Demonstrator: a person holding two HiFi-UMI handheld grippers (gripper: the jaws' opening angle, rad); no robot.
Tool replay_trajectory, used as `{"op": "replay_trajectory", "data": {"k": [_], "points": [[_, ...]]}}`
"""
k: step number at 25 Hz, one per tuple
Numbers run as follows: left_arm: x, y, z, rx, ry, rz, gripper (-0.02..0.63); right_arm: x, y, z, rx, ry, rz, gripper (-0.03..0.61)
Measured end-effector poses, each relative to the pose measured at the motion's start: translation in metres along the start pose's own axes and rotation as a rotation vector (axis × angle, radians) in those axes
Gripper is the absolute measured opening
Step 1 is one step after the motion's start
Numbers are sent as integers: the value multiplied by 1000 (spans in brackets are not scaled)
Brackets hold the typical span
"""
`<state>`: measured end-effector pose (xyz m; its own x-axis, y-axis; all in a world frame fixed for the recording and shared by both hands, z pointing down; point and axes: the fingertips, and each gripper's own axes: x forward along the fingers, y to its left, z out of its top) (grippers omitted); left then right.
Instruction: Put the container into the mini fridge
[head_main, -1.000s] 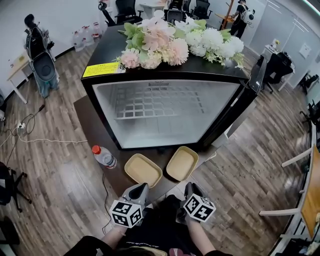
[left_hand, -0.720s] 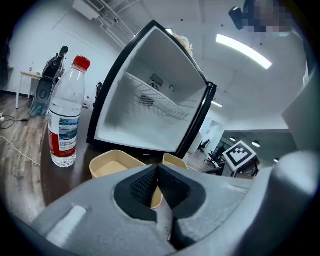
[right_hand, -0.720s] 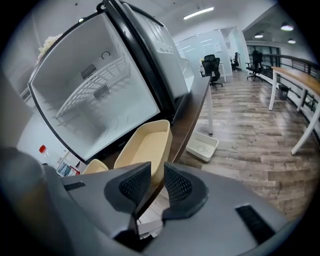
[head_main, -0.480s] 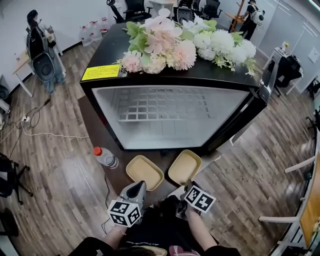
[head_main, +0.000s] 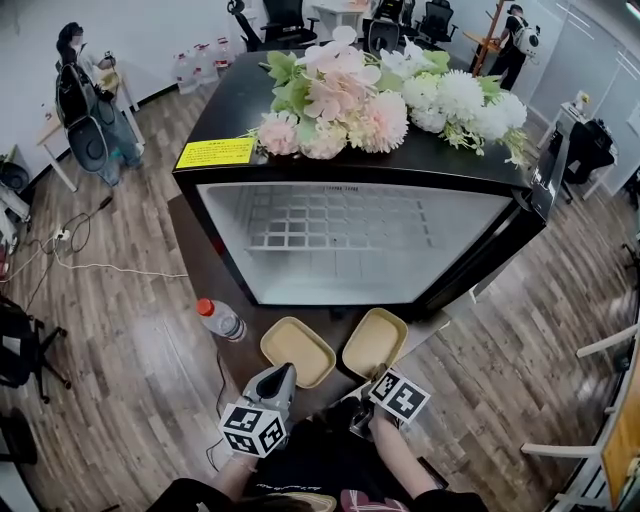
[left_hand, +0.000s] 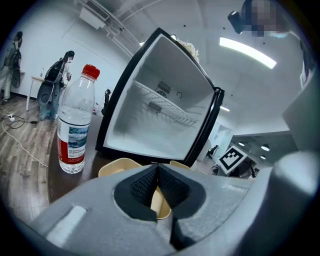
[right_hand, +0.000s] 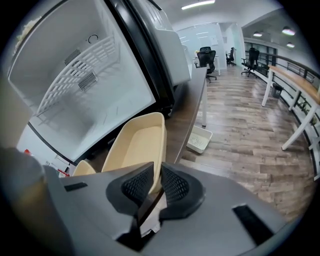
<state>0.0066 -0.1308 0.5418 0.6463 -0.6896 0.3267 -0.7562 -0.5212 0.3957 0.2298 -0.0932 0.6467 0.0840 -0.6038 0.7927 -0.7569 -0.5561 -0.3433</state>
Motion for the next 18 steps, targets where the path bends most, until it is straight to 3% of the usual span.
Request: {"op": "replay_trajectory", "data": {"k": [18], "points": [[3, 4, -7, -10, 7, 31, 8, -7, 0, 1, -40, 10, 16, 28]]}}
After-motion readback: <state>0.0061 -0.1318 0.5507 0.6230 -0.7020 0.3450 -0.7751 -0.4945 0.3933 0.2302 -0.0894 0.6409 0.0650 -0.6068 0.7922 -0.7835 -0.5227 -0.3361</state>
